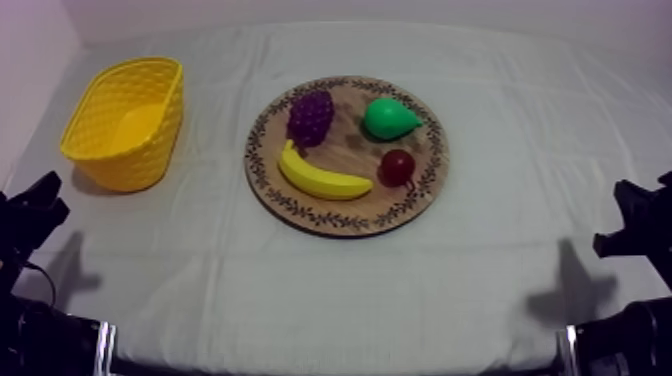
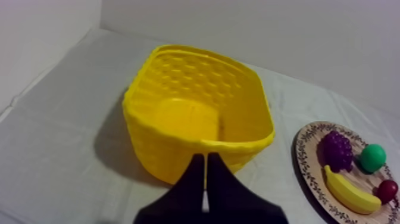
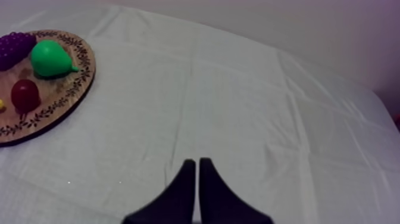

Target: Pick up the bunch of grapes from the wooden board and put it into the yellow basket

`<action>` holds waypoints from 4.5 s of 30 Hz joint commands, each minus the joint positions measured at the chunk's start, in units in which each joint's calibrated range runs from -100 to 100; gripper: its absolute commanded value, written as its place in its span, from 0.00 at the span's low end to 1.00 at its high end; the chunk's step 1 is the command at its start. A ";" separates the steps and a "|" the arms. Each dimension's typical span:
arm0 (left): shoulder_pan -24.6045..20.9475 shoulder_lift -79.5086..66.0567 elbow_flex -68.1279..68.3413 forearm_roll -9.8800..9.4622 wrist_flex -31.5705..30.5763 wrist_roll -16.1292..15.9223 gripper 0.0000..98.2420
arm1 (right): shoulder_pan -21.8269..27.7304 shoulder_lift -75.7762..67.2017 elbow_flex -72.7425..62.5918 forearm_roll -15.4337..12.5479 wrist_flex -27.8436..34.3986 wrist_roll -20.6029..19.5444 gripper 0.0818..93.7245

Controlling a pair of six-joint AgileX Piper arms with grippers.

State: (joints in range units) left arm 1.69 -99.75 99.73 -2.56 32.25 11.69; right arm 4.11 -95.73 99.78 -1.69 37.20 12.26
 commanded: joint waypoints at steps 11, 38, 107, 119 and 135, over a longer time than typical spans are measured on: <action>0.02 0.01 0.05 -0.01 0.00 0.01 0.00 | 0.03 -0.02 -0.01 0.01 -0.02 0.02 0.00; 2.55 6.42 -3.79 -1.76 -8.98 -3.60 0.00 | 0.03 -0.02 -0.01 0.01 -0.02 0.00 0.00; 26.59 107.42 -109.20 -2.85 40.29 1.32 0.00 | 0.03 -0.02 -0.01 0.01 -0.02 0.02 0.00; 25.00 121.07 -118.35 -0.09 45.96 3.02 0.00 | 0.03 -0.02 -0.01 0.01 -0.02 0.02 0.00; 23.89 120.07 -105.28 0.12 34.68 2.95 0.56 | 0.03 -0.02 -0.01 0.01 -0.02 0.02 0.00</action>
State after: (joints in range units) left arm 25.62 20.41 -6.88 -2.41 67.80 14.36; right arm 4.11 -95.73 99.78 -1.69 37.17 12.27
